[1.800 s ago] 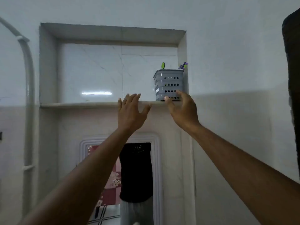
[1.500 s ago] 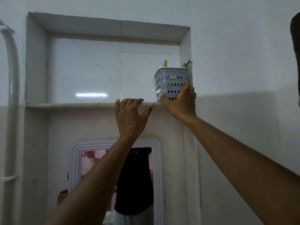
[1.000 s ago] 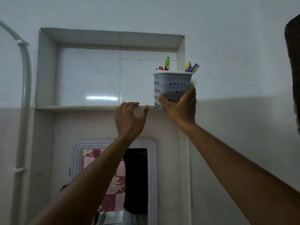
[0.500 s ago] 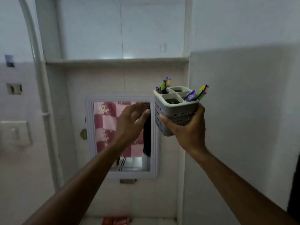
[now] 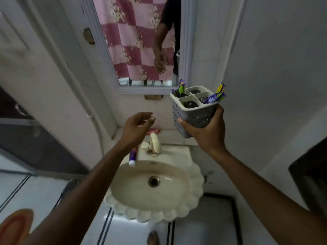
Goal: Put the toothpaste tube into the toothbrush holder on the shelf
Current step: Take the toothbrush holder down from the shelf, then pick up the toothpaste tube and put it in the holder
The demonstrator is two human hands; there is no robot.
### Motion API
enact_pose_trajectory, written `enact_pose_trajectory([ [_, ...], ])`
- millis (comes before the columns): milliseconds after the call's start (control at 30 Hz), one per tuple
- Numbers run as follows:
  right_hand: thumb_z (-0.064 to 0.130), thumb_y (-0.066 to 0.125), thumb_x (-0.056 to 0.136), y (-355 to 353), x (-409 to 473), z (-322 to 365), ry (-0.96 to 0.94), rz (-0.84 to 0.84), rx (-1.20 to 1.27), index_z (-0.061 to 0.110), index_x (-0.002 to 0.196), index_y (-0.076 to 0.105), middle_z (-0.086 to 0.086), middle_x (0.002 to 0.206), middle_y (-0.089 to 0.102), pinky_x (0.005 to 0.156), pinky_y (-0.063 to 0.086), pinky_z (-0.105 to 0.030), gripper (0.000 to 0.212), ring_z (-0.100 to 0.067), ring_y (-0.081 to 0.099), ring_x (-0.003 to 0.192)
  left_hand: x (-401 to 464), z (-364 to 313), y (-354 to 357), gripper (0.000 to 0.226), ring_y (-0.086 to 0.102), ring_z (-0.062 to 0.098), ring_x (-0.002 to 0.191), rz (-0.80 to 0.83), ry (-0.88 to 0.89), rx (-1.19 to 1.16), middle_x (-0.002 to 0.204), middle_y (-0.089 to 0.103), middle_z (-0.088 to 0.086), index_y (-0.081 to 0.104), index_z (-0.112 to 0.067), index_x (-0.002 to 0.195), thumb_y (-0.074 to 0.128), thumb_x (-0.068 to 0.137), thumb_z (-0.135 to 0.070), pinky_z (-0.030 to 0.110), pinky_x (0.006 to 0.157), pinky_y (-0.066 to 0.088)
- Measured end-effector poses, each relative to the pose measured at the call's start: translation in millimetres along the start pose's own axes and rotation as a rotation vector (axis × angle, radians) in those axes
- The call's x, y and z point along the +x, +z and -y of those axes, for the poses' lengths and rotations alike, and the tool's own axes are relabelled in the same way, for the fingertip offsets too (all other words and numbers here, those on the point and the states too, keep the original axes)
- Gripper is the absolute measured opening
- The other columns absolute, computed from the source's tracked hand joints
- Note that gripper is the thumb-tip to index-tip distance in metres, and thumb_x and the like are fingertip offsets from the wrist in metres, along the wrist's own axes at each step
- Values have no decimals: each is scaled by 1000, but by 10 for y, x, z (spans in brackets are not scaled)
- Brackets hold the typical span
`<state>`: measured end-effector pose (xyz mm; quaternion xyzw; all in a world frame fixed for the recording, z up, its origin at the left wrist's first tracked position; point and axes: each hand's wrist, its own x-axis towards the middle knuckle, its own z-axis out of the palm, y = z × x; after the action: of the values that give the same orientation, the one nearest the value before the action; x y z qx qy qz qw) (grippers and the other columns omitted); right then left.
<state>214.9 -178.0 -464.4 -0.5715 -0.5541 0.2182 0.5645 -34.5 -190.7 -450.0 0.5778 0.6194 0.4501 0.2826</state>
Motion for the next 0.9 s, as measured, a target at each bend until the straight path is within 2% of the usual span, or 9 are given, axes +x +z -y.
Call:
enact_pose_trajectory([
  [67, 64, 103, 53, 98, -175, -176, 53, 21, -30, 17, 148, 49, 4, 141, 68, 100, 61, -40, 119, -16, 69, 124, -27, 348, -11, 29, 76, 3, 100, 22, -80, 21, 109, 79, -4, 77, -15, 127, 73, 102, -28, 11, 83, 57],
  [167, 66, 97, 48, 292, -406, -408, 149, 33, -72, 14, 148, 48, 1, 141, 68, 100, 61, -41, 122, -19, 69, 124, -1, 911, -19, 15, 77, 16, 100, 25, -203, 23, 103, 81, -1, 80, -19, 111, 74, 100, -27, 35, 95, 61],
  [267, 67, 93, 48, 487, -585, -602, 235, 58, -102, 12, 151, 45, -1, 144, 65, 103, 60, -44, 126, -22, 67, 128, 41, 1432, 11, 20, 75, 22, 101, 52, -350, 94, 101, 78, 1, 79, -14, 113, 75, 98, -28, 36, 96, 58],
  [367, 67, 95, 50, 696, -734, -762, 323, 75, -144, 16, 155, 44, 1, 149, 65, 106, 59, -45, 127, -24, 67, 133, 183, 2000, 48, 29, 74, 35, 101, 216, -459, 310, 102, 79, 13, 76, -4, 108, 73, 98, -31, 41, 95, 58],
  [467, 61, 103, 54, 882, -851, -916, 401, 66, -207, 20, 154, 44, 0, 150, 66, 106, 58, -44, 123, -27, 67, 135, 365, 2415, 79, 32, 70, 40, 108, 277, -478, 500, 112, 74, 23, 71, 2, 116, 70, 96, -24, 36, 84, 52],
  [633, 56, 107, 59, 1149, -983, -1112, 481, 30, -269, 20, 154, 44, 4, 150, 66, 96, 50, -27, 120, -20, 68, 131, 629, 2809, 145, 62, 63, 43, 119, 266, -500, 580, 132, 60, 27, 54, 5, 135, 77, 89, -31, 49, 97, 56],
  [767, 46, 109, 60, 1282, -1013, -1259, 499, 16, -214, 16, 154, 42, 12, 144, 58, 92, 47, -5, 119, -8, 60, 128, 741, 2872, 92, 56, 71, 32, 97, 242, -539, 484, 106, 72, 14, 64, -3, 115, 85, 79, -41, 38, 78, 56],
  [833, 43, 110, 60, 1336, -1027, -1356, 515, 15, -216, 14, 152, 40, 6, 146, 58, 99, 53, -12, 119, -13, 62, 132, 714, 2802, 21, 39, 73, 29, 89, 216, -566, 390, 92, 73, 8, 65, -11, 95, 80, 84, -45, 38, 80, 59],
  [900, 41, 110, 60, 1385, -1028, -1460, 531, 10, -229, 11, 149, 39, -2, 149, 58, 107, 60, -35, 118, -21, 63, 136, 683, 2737, -60, 31, 76, 29, 88, 186, -631, 214, 93, 76, 10, 64, -13, 91, 74, 93, -42, 44, 87, 64],
])
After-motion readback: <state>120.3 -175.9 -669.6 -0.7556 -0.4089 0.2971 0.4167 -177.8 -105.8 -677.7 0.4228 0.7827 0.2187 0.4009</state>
